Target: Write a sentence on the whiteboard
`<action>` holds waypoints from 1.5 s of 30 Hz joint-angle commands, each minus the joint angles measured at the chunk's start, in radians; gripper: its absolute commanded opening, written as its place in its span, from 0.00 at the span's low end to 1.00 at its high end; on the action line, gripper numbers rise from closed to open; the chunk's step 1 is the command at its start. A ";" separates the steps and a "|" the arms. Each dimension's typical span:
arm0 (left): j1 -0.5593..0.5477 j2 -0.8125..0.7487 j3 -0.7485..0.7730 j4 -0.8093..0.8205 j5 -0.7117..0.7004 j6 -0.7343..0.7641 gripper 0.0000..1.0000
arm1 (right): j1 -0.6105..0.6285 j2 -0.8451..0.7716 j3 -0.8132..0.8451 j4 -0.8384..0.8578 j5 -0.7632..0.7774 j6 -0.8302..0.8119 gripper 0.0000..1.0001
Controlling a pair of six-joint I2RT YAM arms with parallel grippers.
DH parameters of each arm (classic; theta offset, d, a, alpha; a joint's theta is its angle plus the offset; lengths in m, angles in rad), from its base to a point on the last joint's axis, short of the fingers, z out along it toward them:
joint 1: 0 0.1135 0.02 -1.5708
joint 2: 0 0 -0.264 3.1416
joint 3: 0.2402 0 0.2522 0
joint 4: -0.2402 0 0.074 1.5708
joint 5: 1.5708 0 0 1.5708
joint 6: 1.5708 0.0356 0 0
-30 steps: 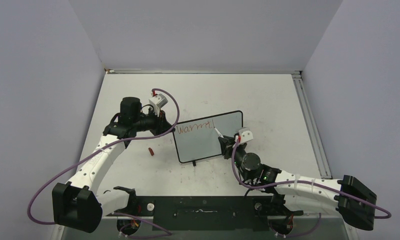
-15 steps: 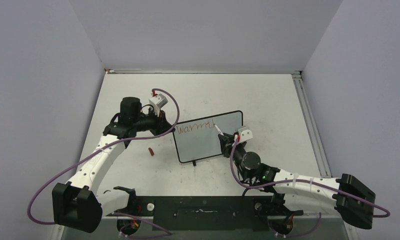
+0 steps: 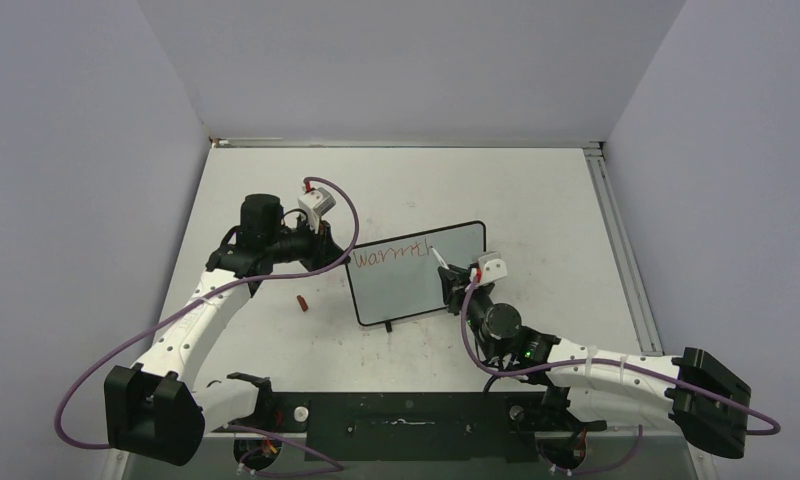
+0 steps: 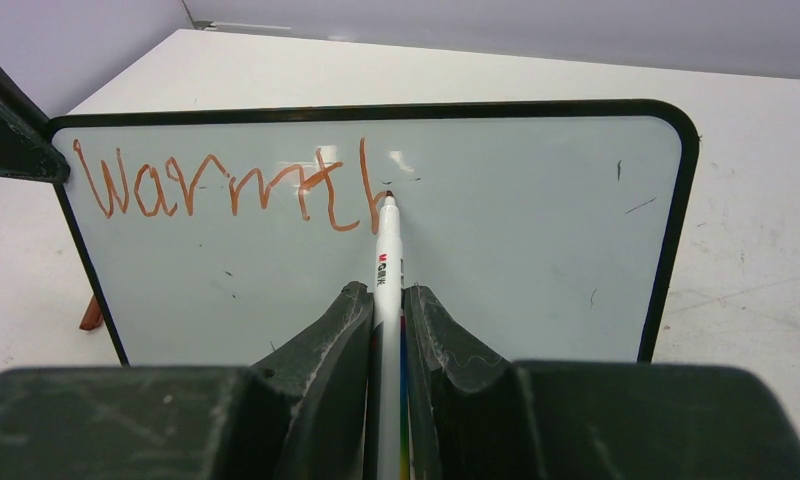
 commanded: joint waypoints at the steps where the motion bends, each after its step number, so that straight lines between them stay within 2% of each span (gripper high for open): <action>1: 0.006 0.002 -0.003 -0.038 -0.029 0.022 0.00 | -0.006 -0.013 0.013 -0.008 0.030 0.022 0.05; 20: 0.006 0.001 -0.002 -0.039 -0.026 0.023 0.00 | 0.002 -0.020 -0.042 -0.054 0.026 0.097 0.05; 34: 0.006 0.001 -0.006 -0.039 -0.034 0.027 0.00 | 0.002 -0.037 -0.018 -0.065 0.032 0.065 0.05; 45: 0.005 0.002 -0.005 -0.044 -0.046 0.030 0.00 | 0.002 -0.144 0.029 -0.159 -0.003 0.036 0.05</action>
